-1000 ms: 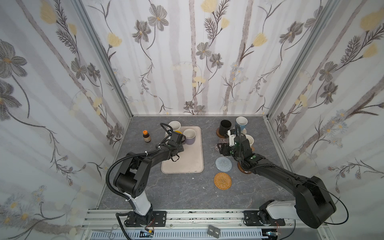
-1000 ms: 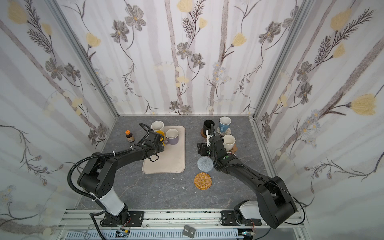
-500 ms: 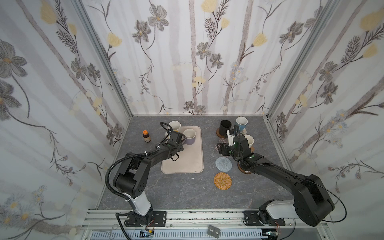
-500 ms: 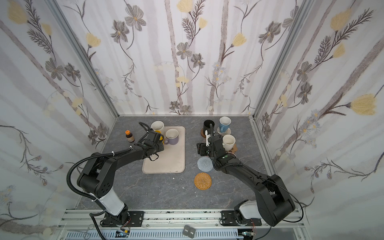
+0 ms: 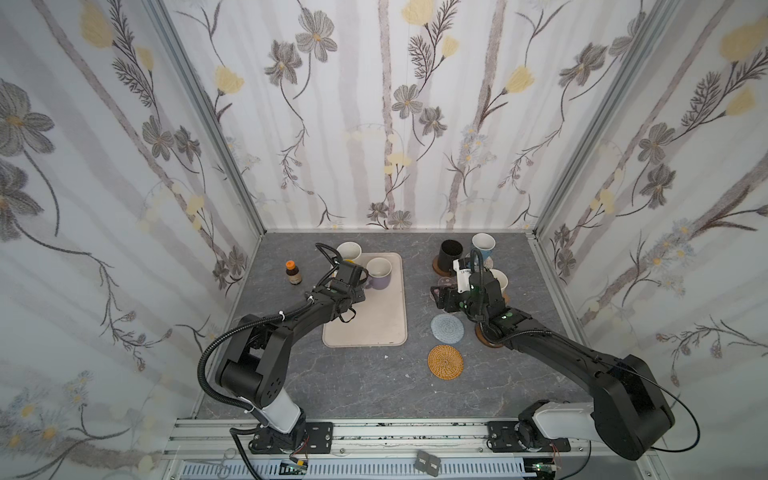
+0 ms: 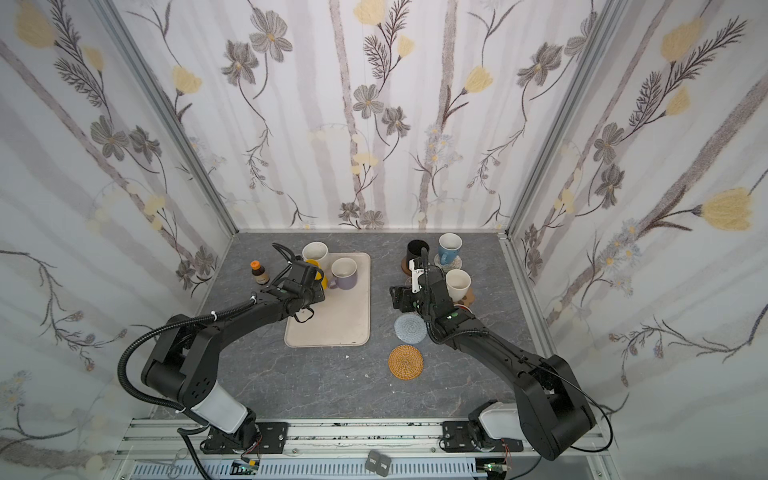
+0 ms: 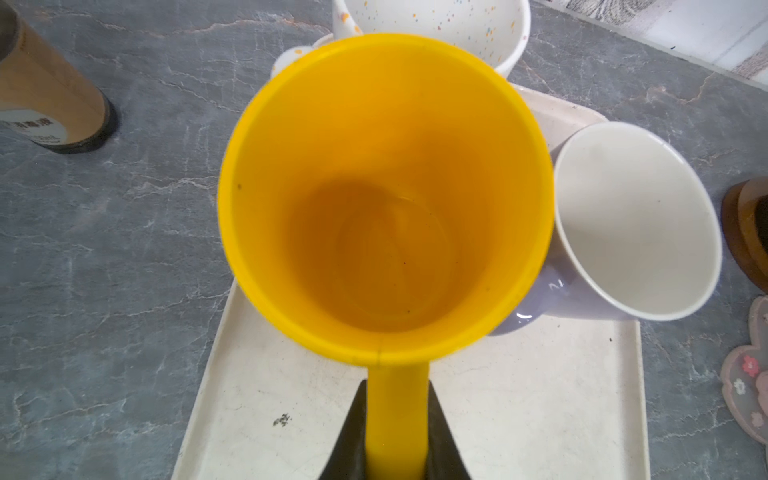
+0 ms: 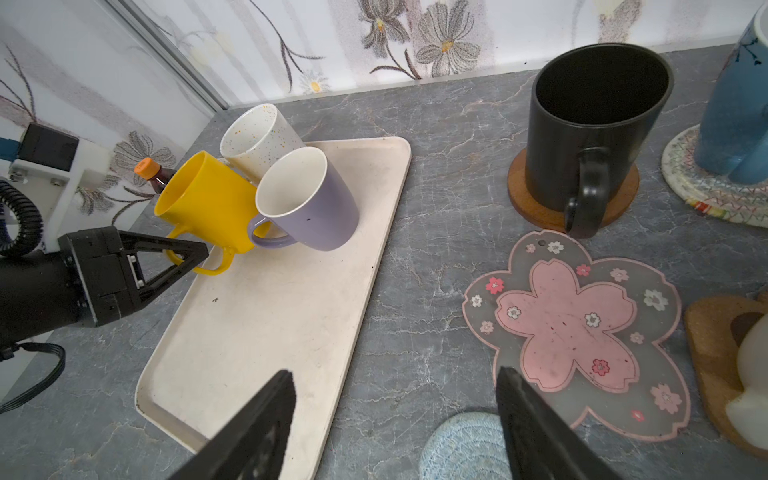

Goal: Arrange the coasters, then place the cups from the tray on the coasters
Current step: 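Close the left gripper on the yellow mug's handle, then lift the yellow mug with the left gripper and carry it toward the pink flower coaster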

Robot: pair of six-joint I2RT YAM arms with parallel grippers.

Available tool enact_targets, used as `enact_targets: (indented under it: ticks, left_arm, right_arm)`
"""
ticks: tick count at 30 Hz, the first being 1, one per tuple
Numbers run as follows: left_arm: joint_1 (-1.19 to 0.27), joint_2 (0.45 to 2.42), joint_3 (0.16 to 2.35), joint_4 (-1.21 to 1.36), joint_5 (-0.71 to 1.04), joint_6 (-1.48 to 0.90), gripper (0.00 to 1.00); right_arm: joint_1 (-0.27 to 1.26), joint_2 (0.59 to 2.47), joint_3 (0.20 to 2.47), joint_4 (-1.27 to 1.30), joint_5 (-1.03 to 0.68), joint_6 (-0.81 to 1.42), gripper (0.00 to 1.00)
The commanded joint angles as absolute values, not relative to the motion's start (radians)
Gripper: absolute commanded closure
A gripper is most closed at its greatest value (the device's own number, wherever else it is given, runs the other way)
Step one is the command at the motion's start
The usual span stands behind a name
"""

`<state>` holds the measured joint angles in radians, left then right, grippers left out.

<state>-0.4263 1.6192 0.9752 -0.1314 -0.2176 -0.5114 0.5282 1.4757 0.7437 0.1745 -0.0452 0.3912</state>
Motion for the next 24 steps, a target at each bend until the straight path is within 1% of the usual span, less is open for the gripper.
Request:
enact_targets:
  ticks: [1, 13, 16, 24]
  left_arm:
    - [-0.425, 1.589, 0.968, -0.093, -0.248, -0.502, 1.00]
    - [-0.441, 1.480, 0.928, -0.106, -0.245, -0.480, 1.00]
    - [-0.462, 1.445, 0.921, -0.125, -0.251, -0.468, 1.00]
    - [-0.563, 1.350, 0.926, -0.167, -0.270, -0.421, 1.00]
  right_arm:
    - [0.529, 1.465, 0.725, 0.220, -0.057, 0.382, 0.22]
    - [0.529, 1.445, 0.710, 0.225, -0.049, 0.377, 0.21]
    - [0.528, 1.435, 0.706, 0.230, -0.055, 0.376, 0.18]
    - [0.523, 1.389, 0.692, 0.232, -0.080, 0.379, 0.04]
